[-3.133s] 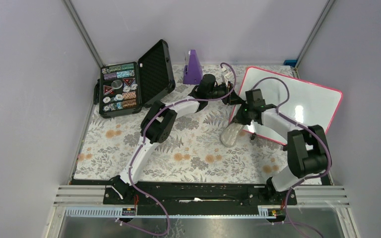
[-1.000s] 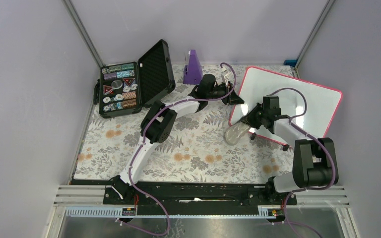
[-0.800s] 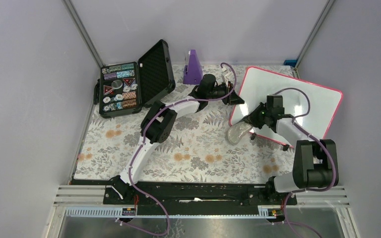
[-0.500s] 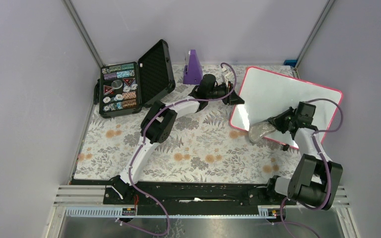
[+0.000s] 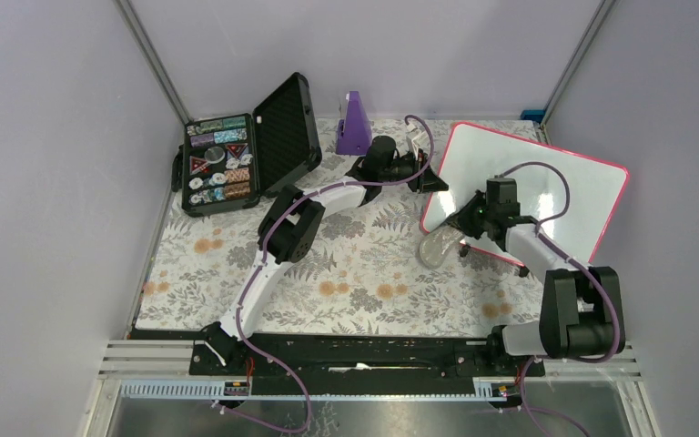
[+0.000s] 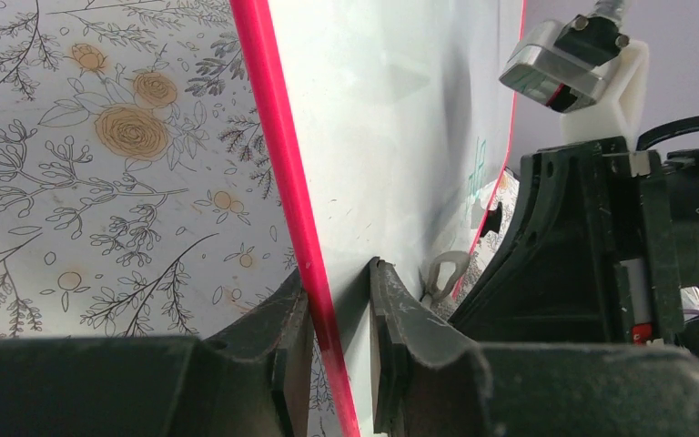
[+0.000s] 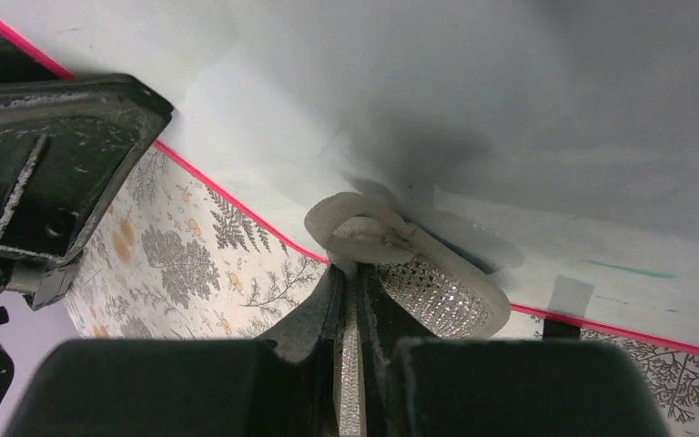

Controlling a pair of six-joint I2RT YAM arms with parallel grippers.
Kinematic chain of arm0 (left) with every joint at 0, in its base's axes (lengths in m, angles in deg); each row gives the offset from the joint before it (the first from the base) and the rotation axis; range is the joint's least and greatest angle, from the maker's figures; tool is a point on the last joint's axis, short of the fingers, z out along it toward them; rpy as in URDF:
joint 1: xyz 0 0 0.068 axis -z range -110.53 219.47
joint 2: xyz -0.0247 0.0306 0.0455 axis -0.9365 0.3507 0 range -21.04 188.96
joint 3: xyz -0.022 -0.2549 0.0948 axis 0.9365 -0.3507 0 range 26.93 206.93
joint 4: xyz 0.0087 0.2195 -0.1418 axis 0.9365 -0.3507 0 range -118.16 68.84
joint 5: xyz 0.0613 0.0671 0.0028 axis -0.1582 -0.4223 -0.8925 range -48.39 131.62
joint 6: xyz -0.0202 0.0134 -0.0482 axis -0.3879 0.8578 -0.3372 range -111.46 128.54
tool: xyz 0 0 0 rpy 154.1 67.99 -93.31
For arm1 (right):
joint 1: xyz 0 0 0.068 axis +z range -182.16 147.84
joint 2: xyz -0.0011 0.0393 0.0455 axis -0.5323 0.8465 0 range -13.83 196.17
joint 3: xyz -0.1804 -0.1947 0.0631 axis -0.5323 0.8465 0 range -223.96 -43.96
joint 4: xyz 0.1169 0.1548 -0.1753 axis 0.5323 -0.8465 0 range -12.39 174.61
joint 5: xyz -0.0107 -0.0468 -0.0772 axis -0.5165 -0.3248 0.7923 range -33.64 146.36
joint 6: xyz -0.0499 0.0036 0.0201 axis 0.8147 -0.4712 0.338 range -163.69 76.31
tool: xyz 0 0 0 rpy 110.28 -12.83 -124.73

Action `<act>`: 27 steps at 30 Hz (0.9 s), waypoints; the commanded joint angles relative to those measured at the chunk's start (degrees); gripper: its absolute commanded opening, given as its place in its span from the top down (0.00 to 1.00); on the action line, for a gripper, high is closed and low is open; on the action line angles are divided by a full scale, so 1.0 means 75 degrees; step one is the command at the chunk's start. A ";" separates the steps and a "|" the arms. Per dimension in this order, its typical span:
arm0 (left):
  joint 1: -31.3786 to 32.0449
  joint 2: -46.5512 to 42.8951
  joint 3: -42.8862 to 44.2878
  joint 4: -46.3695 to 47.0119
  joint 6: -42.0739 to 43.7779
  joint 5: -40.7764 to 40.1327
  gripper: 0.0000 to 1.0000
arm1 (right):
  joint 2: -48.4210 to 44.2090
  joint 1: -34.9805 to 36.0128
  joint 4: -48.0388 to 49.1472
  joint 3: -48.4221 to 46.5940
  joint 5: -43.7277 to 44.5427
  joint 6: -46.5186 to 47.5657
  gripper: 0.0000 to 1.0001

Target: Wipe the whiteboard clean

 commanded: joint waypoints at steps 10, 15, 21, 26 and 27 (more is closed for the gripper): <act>0.0190 -0.0225 0.0017 0.0017 0.1050 -0.0509 1.00 | -0.0327 -0.2592 -0.0226 0.0187 -0.0373 0.0394 1.00; 0.0192 -0.0236 0.0015 0.0028 0.1041 -0.0506 1.00 | -0.0849 -0.3772 -0.0288 0.0638 -0.0688 0.0547 1.00; 0.0186 -0.0215 0.0021 0.0040 0.1039 -0.0508 1.00 | -0.0966 -0.3010 0.0296 0.0744 -0.0755 0.0056 1.00; 0.0193 -0.0161 0.0091 0.0023 0.1000 -0.0480 1.00 | -0.0690 -0.0853 0.0849 0.0329 -0.0080 -0.0359 1.00; 0.0193 -0.0165 0.0081 0.0017 0.1009 -0.0482 1.00 | -0.0588 -0.0667 0.0888 0.0237 -0.0034 -0.0421 1.00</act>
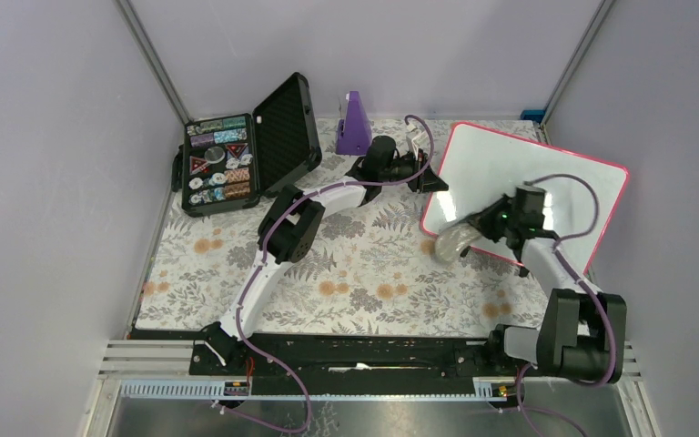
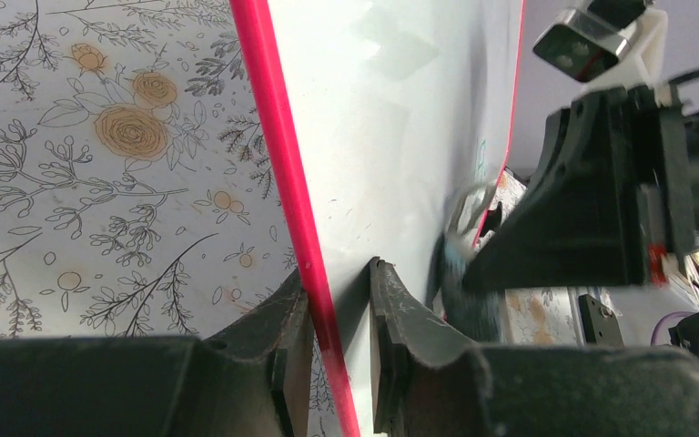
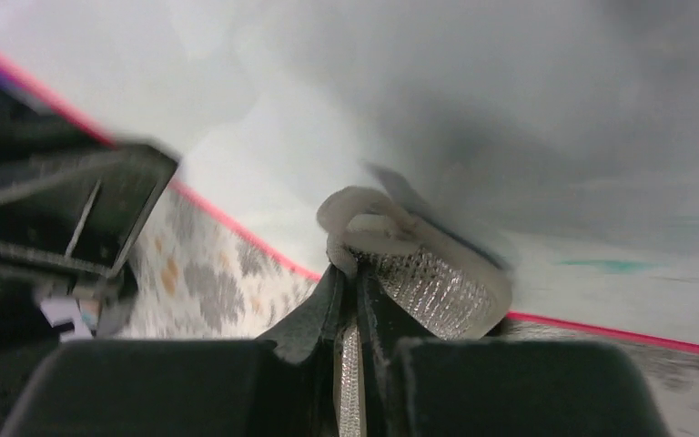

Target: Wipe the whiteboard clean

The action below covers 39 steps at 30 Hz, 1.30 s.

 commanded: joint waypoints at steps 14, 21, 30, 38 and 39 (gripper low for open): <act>0.0192 -0.0258 0.0016 0.0007 0.1085 -0.0527 1.00 | -0.0181 -0.1216 -0.0133 -0.0124 0.0199 0.0001 1.00; 0.0193 -0.0259 0.0002 0.0019 0.1085 -0.0529 1.00 | -0.0168 -0.2505 -0.0375 0.0133 -0.0362 0.0271 1.00; 0.0192 -0.0190 0.0063 0.0021 0.1027 -0.0506 1.00 | -0.0115 0.0248 0.0640 0.0243 0.0331 -0.0539 1.00; 0.0192 -0.0245 0.0039 -0.0024 0.1113 -0.0536 1.00 | 0.0532 0.1296 0.0571 -0.0370 0.0912 -0.0599 1.00; 0.0193 -0.0248 0.0039 -0.0036 0.1128 -0.0542 1.00 | 0.0458 0.1132 0.0517 -0.0360 0.0900 -0.0519 1.00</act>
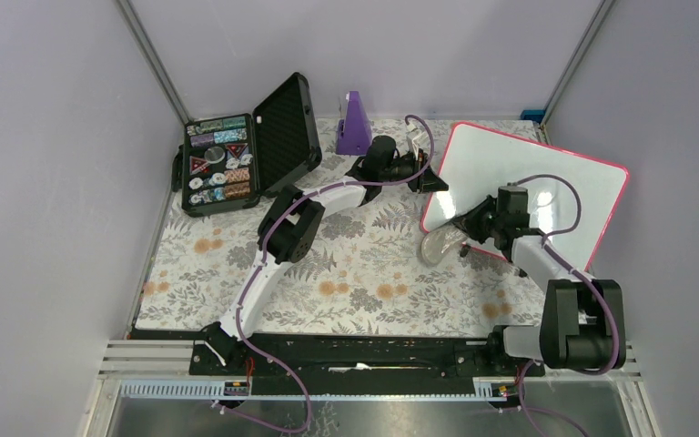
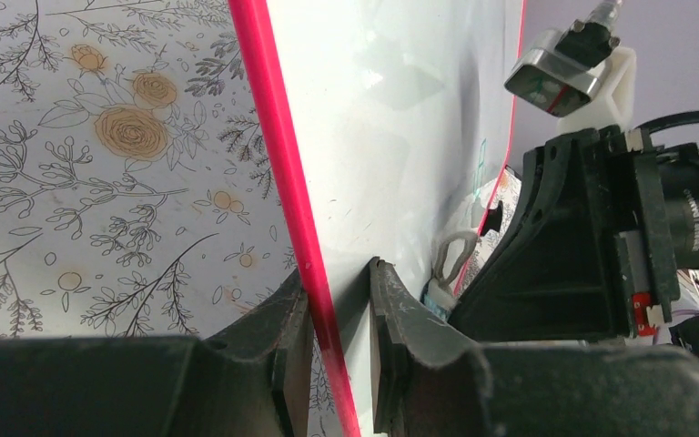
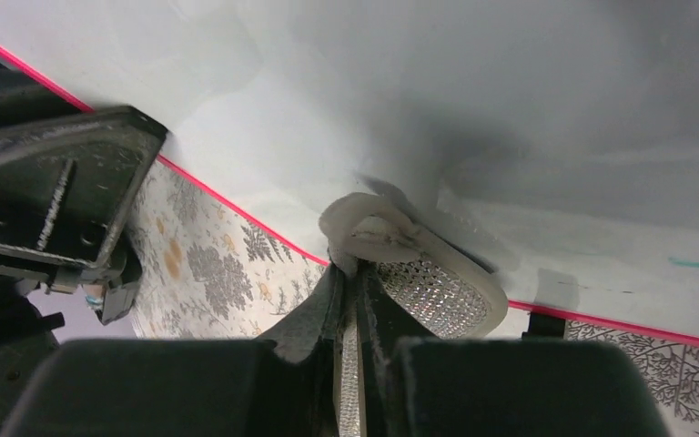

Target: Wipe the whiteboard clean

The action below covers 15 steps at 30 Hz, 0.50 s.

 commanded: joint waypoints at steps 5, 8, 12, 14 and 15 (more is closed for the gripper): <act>0.0184 -0.0257 0.0015 -0.0010 0.1109 -0.0555 1.00 | -0.0614 -0.2259 0.0056 0.0321 -0.0421 -0.0066 1.00; 0.0186 -0.0248 0.0010 0.0010 0.1087 -0.0553 1.00 | -0.0944 -0.3435 -0.0168 0.0715 -0.0711 -0.0098 1.00; 0.0182 -0.0252 -0.0002 0.0013 0.1091 -0.0552 1.00 | -0.1270 -0.4204 -0.0353 0.1041 -0.0690 -0.0189 1.00; 0.0188 -0.0248 0.0004 0.0013 0.1086 -0.0552 1.00 | -0.1262 -0.4229 -0.0165 0.1124 -0.0890 -0.0304 1.00; 0.0190 -0.0248 0.0010 0.0019 0.1086 -0.0553 1.00 | -0.1220 -0.4220 0.0054 0.1175 -0.1155 -0.0378 1.00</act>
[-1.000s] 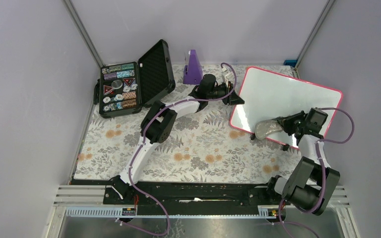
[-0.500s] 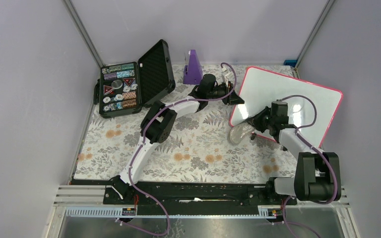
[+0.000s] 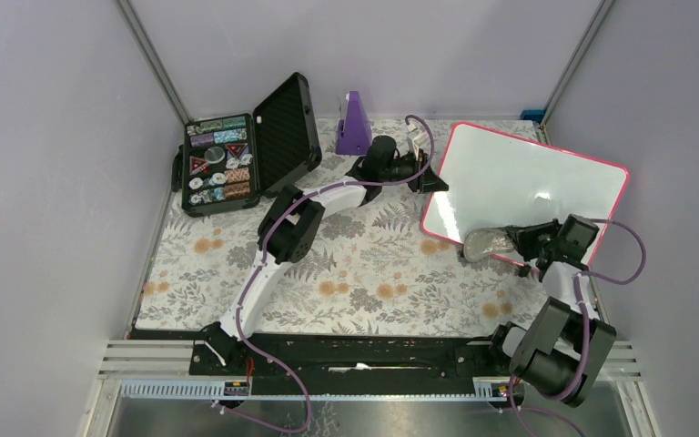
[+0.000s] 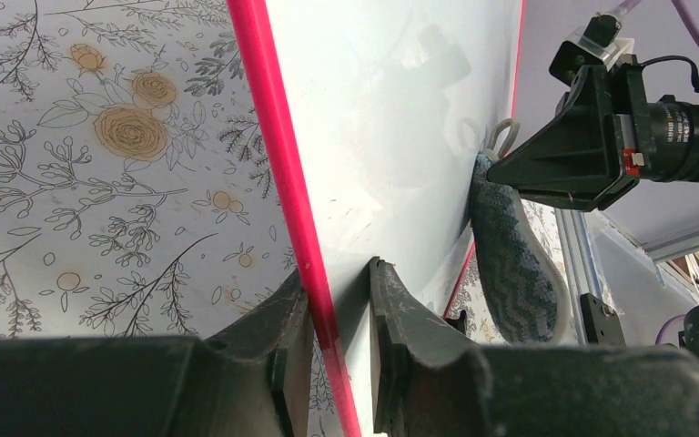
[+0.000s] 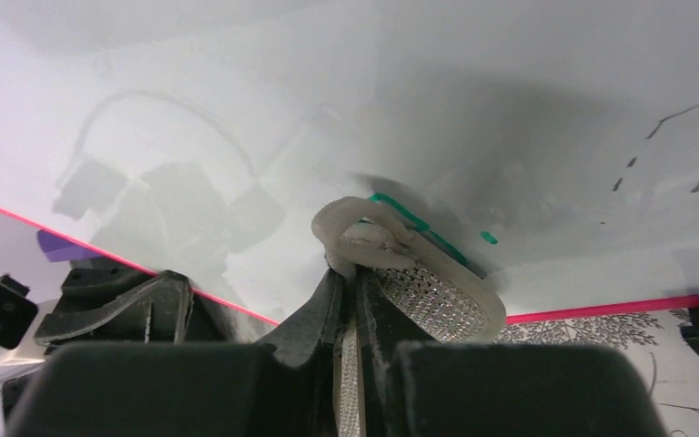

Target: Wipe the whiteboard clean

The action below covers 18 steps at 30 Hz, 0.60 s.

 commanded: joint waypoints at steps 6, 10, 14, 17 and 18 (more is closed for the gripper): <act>0.0180 -0.0174 0.0062 0.0051 0.1010 -0.0516 1.00 | 0.0174 0.1998 0.0661 0.0019 0.1022 -0.0642 1.00; 0.0181 -0.0204 0.0037 0.0016 0.1050 -0.0529 1.00 | 0.0382 0.2855 0.1138 -0.0098 0.1301 -0.1182 1.00; 0.0180 -0.0187 0.0043 0.0027 0.1045 -0.0526 1.00 | 0.0536 0.2847 0.0805 -0.0418 0.1518 -0.1134 1.00; 0.0181 -0.0216 0.0031 0.0007 0.1066 -0.0528 1.00 | 0.0297 0.2534 0.0296 -0.0576 0.1850 -0.0776 1.00; 0.0176 -0.0235 0.0019 0.0005 0.1084 -0.0539 1.00 | 0.0184 0.2301 0.0212 -0.0535 0.1811 -0.0706 1.00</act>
